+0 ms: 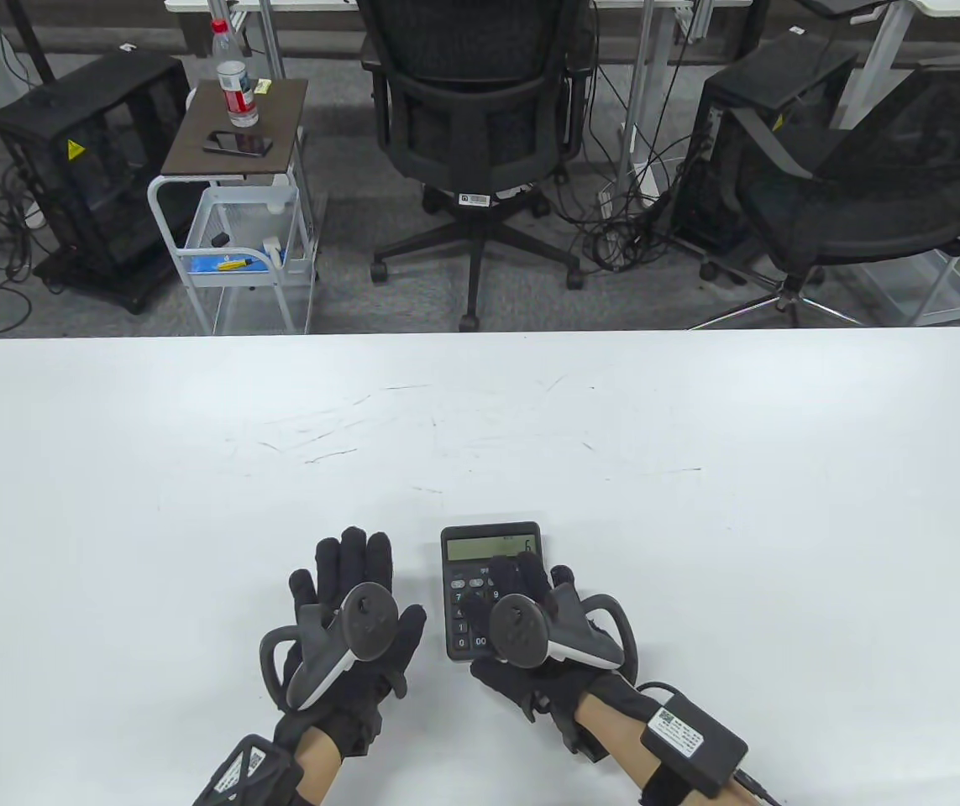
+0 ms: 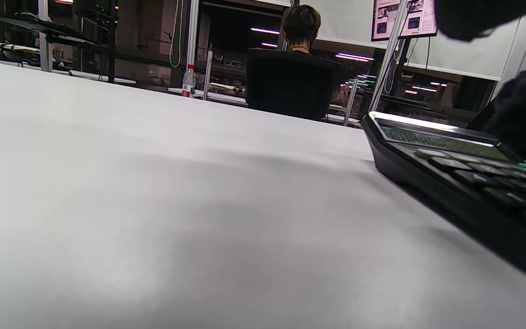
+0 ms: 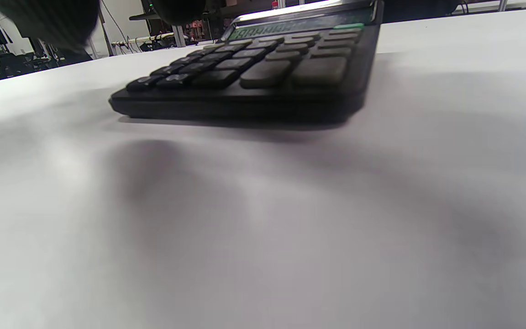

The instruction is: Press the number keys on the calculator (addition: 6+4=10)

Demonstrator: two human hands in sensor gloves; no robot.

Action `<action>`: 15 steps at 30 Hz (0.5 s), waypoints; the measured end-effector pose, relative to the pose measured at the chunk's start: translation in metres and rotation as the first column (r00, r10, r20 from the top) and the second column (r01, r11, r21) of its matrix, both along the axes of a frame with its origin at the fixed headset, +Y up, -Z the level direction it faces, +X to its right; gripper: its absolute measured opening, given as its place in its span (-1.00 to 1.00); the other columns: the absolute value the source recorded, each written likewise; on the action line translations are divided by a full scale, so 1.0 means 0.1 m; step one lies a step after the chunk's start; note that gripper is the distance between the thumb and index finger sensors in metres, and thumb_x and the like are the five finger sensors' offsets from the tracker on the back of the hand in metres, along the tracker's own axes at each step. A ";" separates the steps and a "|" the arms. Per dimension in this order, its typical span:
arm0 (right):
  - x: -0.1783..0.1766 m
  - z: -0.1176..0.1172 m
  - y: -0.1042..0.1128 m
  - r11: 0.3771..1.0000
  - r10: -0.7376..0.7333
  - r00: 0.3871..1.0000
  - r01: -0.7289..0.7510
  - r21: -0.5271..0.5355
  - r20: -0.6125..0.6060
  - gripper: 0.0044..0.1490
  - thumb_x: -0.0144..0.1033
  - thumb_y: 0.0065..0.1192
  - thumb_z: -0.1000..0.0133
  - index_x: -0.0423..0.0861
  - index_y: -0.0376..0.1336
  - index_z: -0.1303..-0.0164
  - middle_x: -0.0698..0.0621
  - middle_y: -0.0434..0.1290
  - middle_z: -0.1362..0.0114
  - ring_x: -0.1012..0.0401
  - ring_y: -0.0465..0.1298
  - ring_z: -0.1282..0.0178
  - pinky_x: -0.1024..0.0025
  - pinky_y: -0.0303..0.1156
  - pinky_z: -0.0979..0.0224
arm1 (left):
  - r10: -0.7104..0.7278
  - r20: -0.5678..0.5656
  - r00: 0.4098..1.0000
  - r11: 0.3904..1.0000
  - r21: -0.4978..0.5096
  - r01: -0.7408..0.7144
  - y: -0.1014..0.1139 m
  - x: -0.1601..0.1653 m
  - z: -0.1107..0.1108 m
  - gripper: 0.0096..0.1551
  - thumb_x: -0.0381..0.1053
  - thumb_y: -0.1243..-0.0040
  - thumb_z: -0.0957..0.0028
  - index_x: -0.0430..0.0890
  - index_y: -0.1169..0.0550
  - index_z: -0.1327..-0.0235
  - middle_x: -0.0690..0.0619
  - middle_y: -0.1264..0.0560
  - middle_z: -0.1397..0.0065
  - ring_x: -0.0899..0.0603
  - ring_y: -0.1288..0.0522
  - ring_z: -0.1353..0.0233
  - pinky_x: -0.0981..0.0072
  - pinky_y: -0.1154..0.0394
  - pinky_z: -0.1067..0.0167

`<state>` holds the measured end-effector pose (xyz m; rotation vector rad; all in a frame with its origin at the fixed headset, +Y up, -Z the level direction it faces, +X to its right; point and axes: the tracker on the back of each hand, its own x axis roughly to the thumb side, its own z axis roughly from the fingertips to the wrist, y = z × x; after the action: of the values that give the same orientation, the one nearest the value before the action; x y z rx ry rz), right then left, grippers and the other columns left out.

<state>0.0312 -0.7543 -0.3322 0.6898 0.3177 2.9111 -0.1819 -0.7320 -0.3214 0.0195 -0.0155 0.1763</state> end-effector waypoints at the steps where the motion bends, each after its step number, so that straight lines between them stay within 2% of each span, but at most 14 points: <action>1: -0.04 -0.02 0.00 1.000 0.011 1.000 -0.011 -0.004 0.002 -0.03 0.34 0.10 0.05 0.34 -0.09 -0.58 -0.08 -0.30 -0.77 -0.21 -0.28 -0.70 -0.30 -0.25 -0.57 | -0.003 0.001 1.000 1.000 -0.001 0.003 0.00 0.00 0.00 0.04 0.46 -0.08 0.07 0.14 0.04 -0.57 0.12 0.10 -0.76 -0.20 0.15 -0.73 -0.28 0.16 -0.56; 15: -0.17 -0.02 -0.12 1.000 0.026 1.000 -0.026 0.002 -0.006 -0.06 0.33 0.10 0.04 0.30 -0.03 -0.57 -0.09 -0.25 -0.77 -0.22 -0.25 -0.69 -0.31 -0.22 -0.56 | -0.002 -0.006 1.000 1.000 -0.011 0.002 0.00 0.00 0.00 0.04 0.47 -0.07 0.07 0.14 0.04 -0.58 0.12 0.11 -0.76 -0.20 0.16 -0.73 -0.29 0.17 -0.56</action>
<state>0.0140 -0.7663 -0.3345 0.7001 0.3269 2.9344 -0.1823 -0.7317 -0.3209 0.0089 -0.0087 0.1746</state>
